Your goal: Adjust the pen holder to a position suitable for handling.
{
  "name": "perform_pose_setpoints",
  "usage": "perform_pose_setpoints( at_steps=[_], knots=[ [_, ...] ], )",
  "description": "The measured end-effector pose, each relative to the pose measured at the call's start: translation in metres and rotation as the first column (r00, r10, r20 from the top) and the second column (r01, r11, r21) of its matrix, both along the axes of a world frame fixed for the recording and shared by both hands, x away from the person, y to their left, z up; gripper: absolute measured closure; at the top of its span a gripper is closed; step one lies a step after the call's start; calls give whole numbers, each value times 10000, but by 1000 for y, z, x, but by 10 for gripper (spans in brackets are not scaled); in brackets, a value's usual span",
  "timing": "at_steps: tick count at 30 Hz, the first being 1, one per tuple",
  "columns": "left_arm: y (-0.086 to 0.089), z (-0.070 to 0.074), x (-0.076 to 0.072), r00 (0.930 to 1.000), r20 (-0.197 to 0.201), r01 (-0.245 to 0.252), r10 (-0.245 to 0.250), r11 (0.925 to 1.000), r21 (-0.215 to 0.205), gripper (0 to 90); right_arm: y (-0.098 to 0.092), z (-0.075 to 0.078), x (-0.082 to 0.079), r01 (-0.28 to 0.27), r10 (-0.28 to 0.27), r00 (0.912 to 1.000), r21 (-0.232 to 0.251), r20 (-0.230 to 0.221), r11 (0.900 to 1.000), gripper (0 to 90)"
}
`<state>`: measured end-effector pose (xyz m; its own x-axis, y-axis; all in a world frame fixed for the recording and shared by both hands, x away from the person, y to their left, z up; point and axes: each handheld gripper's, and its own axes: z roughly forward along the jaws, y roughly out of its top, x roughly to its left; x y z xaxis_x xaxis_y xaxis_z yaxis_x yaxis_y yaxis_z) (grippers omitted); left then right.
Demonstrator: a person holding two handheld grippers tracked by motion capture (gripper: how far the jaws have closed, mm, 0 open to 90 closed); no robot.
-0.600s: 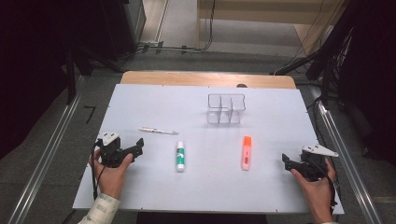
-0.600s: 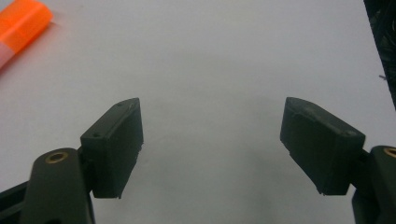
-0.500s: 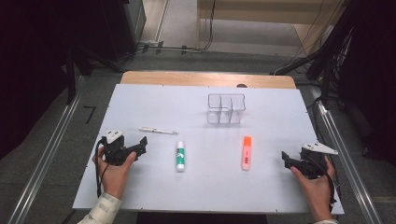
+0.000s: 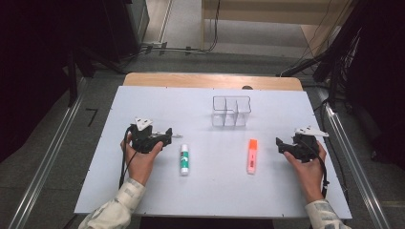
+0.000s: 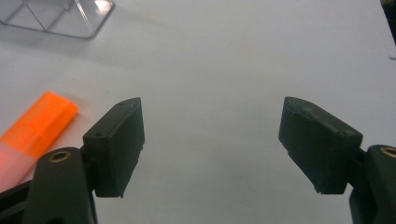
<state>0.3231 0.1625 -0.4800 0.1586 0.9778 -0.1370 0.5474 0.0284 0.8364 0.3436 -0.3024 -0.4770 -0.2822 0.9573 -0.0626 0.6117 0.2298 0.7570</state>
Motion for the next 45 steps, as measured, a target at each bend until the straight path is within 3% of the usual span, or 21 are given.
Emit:
perform_pose_setpoints(
  at_steps=[8, 13, 17, 24, 31, 38, 45],
  knots=[
    [-30, 4, 26, 9989, 135, 455, -456, 9989, 118, 182, 22, 3, 26, -210, 204, 9996, 348, 172, 9992, 232],
    [-49, 2, 43, 9979, -64, 652, -649, 9969, 441, 205, 35, 3, 41, -229, 220, 9995, 441, 207, 9988, 276],
    [-58, 0, 53, 9973, -7, 731, -731, 9958, 550, 225, 40, 2, 51, -214, 198, 9996, 803, 214, 9965, 331],
    [-68, -1, 67, 9977, 189, 639, -648, 9970, 434, 262, 48, -3, 68, -395, 386, 9992, 865, 116, 9955, 390],
    [-88, -1, 85, 9944, 243, 1010, -1025, 9934, 541, 355, 62, -1, 83, -783, 774, 9969, 1032, 119, 9916, 449],
    [-104, -5, 94, 9902, 71, 1382, -1391, 9876, 744, 410, 73, -2, 94, -950, 949, 9955, 1053, 55, 9899, 490],
    [-111, -9, 99, 9894, 57, 1443, -1452, 9867, 745, 424, 78, -7, 98, -955, 955, 9954, 1077, 54, 9896, 489]
  ],
)
